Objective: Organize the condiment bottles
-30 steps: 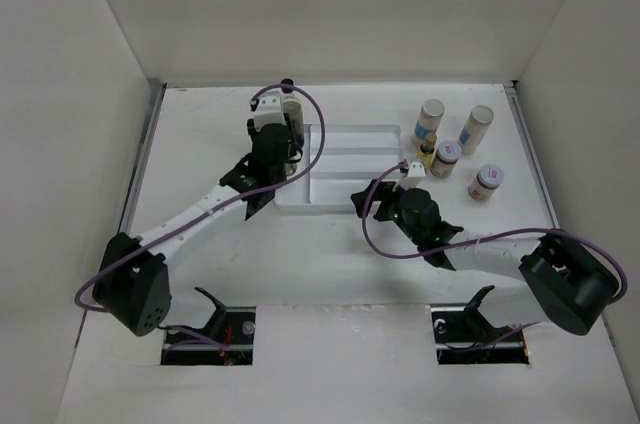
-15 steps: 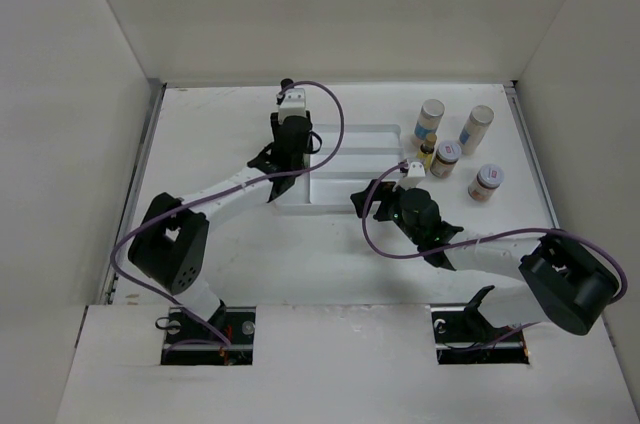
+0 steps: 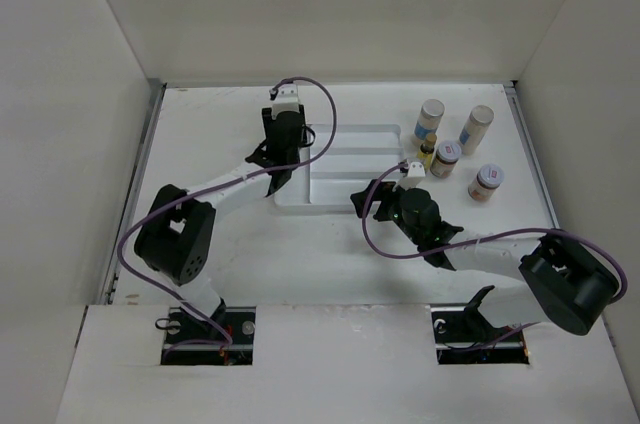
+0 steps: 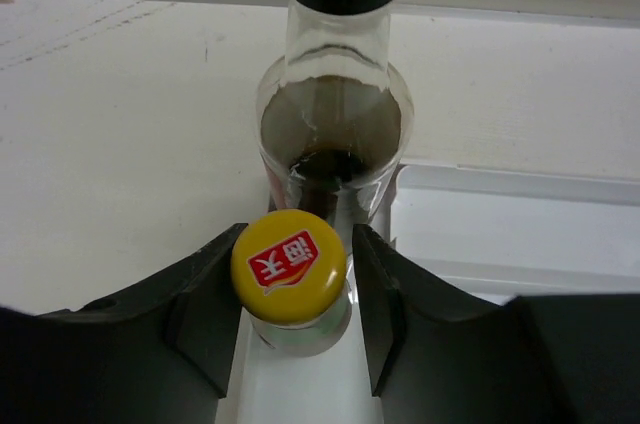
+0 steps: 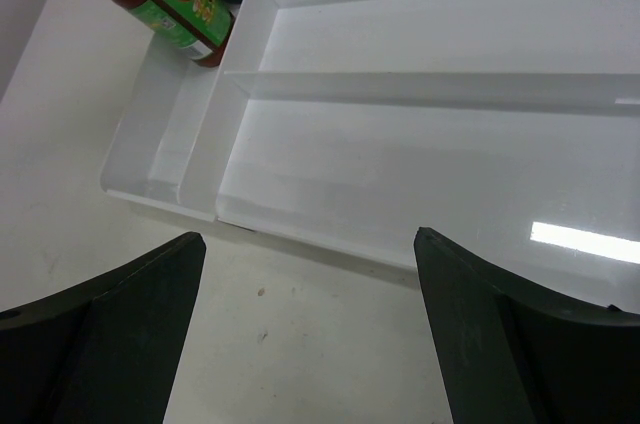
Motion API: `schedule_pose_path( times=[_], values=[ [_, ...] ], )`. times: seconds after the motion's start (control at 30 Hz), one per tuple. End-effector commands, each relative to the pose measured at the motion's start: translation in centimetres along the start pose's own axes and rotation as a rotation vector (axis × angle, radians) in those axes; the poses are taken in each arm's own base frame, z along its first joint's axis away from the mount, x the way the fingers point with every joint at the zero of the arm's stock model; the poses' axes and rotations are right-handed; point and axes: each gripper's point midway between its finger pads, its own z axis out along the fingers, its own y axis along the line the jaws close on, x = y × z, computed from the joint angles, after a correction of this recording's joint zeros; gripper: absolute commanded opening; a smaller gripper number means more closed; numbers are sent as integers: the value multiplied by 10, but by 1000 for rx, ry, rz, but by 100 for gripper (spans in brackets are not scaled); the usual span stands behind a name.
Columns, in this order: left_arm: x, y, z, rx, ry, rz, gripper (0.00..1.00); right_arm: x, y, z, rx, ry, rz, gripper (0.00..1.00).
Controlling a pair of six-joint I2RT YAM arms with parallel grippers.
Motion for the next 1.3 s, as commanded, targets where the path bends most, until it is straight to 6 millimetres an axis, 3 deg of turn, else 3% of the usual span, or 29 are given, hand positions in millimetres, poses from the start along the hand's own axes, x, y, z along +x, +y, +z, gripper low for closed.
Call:
schedule_pose_path(
  times=[0.0,0.17,0.3,0.33,0.4,0.5,0.6,0.7,0.77,0.83,1.0,1.17,1.27],
  values=[
    [-60,-10,-2,23,-167,-116,46,-26,19,3,-59,-76,28,93],
    [-65,-5,-12,31,-188,-139,65,-27,20,3,-58,-80,27,93],
    [-80,-10,-32,72,-218,-161,85,-31,21,1,-62,-91,16,88],
    [-87,-10,-40,84,-233,-171,89,-34,22,-1,-67,-99,15,83],
    [-98,-8,-58,103,-262,-195,100,-40,24,-4,-73,-116,11,64],
    [-106,9,-87,108,-309,-252,100,-56,26,-9,-64,-151,6,41],
    [-92,35,-107,84,-327,-326,100,-72,32,-14,-42,-178,-16,29],
    [-61,68,-122,20,-314,-404,100,-89,28,-16,21,-197,-41,26],
    [-35,93,-130,-33,-308,-454,100,-102,22,-16,74,-208,-59,28],
    [-9,114,-133,-70,-293,-506,100,-124,1,-17,168,-241,-64,33],
    [52,135,-126,-90,-177,-571,100,-185,-64,-27,432,-337,-103,51],
    [77,126,-117,-15,-108,-649,100,-251,-148,-46,705,-435,-94,79],
    [80,118,-118,30,-102,-660,100,-266,-174,-49,763,-425,-77,89]
  ],
)
